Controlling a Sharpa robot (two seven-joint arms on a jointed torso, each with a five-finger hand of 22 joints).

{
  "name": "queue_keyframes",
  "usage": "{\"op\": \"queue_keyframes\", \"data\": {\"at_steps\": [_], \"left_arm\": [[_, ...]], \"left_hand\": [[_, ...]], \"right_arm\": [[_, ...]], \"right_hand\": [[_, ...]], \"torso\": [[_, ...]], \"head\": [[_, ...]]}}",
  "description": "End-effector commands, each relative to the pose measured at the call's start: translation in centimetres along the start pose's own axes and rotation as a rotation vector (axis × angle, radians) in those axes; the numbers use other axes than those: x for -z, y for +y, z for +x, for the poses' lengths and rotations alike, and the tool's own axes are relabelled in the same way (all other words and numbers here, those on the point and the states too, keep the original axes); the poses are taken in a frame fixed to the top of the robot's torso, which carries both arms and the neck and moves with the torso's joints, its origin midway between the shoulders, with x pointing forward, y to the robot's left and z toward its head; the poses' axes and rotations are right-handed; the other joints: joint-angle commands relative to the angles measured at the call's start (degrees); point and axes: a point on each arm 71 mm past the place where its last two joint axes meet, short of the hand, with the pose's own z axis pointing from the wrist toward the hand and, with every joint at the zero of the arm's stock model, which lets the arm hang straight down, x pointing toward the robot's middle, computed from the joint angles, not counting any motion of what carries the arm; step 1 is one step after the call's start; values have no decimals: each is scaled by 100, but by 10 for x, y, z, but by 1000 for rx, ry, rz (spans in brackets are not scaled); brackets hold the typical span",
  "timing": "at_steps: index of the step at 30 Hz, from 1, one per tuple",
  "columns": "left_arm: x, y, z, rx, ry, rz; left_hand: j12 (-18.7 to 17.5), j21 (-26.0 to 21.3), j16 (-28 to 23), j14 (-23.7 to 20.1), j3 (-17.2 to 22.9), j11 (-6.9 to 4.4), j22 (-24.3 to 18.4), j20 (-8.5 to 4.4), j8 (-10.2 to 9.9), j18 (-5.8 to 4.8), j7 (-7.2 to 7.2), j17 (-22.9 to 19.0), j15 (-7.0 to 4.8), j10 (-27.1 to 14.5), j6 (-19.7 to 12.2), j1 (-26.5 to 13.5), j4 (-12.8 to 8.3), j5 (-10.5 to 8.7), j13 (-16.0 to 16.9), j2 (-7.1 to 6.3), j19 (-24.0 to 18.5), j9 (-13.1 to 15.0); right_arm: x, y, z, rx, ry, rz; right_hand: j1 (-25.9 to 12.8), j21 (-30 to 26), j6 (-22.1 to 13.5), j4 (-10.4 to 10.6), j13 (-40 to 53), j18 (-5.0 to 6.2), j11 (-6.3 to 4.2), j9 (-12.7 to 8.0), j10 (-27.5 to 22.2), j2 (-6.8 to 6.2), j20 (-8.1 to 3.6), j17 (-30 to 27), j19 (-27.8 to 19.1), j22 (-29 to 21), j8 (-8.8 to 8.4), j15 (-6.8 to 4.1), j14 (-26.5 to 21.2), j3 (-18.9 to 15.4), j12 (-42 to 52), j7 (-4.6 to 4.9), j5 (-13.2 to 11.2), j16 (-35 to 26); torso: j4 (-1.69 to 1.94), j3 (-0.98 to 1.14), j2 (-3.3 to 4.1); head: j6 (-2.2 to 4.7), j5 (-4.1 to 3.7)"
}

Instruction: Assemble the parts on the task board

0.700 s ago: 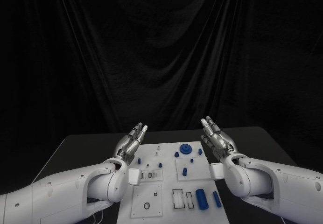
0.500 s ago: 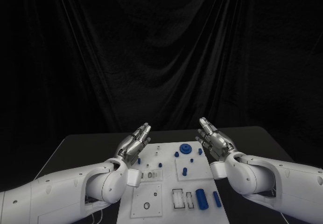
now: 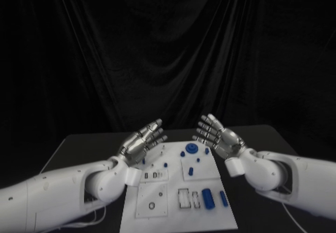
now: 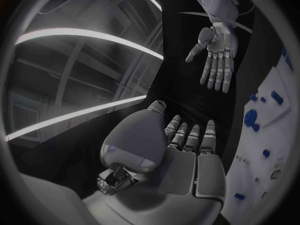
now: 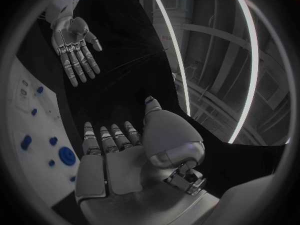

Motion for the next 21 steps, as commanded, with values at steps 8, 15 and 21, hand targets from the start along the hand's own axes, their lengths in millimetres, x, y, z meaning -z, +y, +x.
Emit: {"op": "queue_keyframes", "data": {"at_steps": [8, 15, 21], "left_arm": [[11, -21, -5, -73, 168, 192], [25, -30, -11, -82, 162, 209], [39, -41, -15, -95, 138, 238]], "left_hand": [[925, 331, 465, 468, 750, 616, 138, 284, 184, 110, 138, 122, 258, 698, 662, 232, -180, 230, 157, -223, 564, 76], [1186, 525, 613, 631, 975, 739, 217, 340, 219, 90, 162, 148, 338, 797, 780, 155, -350, 202, 182, -430, 882, 89], [1384, 684, 762, 811, 1142, 862, 278, 366, 269, 24, 196, 176, 435, 905, 947, 45, -479, 205, 200, -511, 1141, 108]], "right_arm": [[32, 16, -20, 120, 136, 20], [44, 20, -22, 189, 109, 21], [49, 20, -22, 279, 107, 33]], "right_hand": [[625, 788, 1124, -253, 421, 100, 533, 236, 767, -49, 171, 514, 1718, 323, 1035, 144, 1315, 40, 2274, 602, 492, 1551], [1383, 1281, 1867, -829, 632, 113, 601, 330, 1629, -154, 163, 989, 3030, 442, 1580, 109, 2877, 261, 3473, 606, 1074, 2745], [1788, 1478, 2116, -1056, 586, 116, 560, 323, 1821, -216, 74, 1091, 3713, 456, 1769, 45, 3245, 372, 3696, 634, 968, 2942]], "torso": [[157, -43, 413], [241, -108, 602], [282, -169, 695]], "head": [[-709, -255], [-846, -245], [-920, -258]]}}
